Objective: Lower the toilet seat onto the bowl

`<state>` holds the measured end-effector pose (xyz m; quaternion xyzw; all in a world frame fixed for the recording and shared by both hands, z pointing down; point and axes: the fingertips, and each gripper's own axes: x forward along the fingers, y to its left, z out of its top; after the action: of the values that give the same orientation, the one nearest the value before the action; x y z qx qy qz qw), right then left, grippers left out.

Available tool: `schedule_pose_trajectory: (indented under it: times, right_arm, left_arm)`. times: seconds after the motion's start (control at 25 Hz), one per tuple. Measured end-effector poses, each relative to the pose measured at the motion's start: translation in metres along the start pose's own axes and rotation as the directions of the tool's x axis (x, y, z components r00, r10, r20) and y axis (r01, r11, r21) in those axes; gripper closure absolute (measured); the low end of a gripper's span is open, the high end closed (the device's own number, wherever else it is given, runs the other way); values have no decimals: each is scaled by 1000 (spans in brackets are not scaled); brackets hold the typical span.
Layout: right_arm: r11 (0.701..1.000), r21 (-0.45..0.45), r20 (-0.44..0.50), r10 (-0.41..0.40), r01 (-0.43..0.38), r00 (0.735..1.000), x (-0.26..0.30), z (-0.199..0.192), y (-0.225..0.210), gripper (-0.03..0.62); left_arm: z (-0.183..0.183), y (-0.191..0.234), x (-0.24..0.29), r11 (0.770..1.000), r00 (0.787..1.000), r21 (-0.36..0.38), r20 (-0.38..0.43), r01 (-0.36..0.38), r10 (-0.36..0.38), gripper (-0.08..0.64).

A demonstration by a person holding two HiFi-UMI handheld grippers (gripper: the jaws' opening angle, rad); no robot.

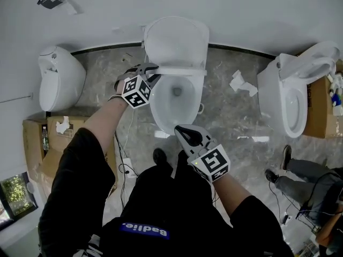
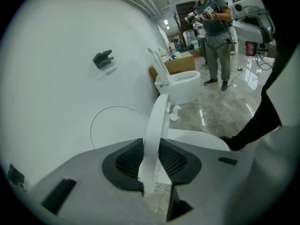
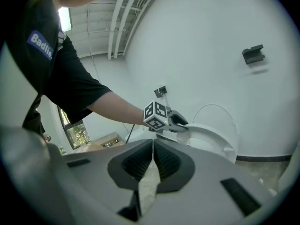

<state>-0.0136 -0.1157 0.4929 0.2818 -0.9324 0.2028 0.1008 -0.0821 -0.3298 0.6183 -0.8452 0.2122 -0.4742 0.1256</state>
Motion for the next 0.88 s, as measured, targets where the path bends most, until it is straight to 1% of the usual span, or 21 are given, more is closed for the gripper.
schedule_pose_trajectory:
  times: [0.08, 0.2, 0.36, 0.48, 0.64, 0.88]
  right_arm:
    - [1000, 0, 2, -28, 28, 1000, 3, -4, 15, 565]
    - [997, 8, 11, -77, 77, 997, 7, -12, 38, 565]
    - [988, 41, 12, -151, 151, 988, -1, -29, 62, 565]
    - [982, 62, 5, -179, 178, 984, -9, -45, 82, 565]
    - [983, 66, -25, -172, 174, 985, -18, -64, 96, 565]
    - [990, 72, -57, -116, 120, 992, -35, -88, 100, 565]
  left_arm:
    - [-1, -18, -1, 998, 1000, 51, 7, 30, -30, 456]
    - [-9, -51, -5, 989, 996, 120, 6, 85, -86, 454]
    - [-18, -93, -9, 975, 990, 176, -1, 137, -139, 446]
    - [-26, -120, -9, 966, 987, 202, -4, 161, -163, 442]
    - [-33, -151, -6, 957, 981, 218, -21, 192, -192, 433]
    - [-41, -188, 1, 950, 975, 221, -60, 222, -214, 423]
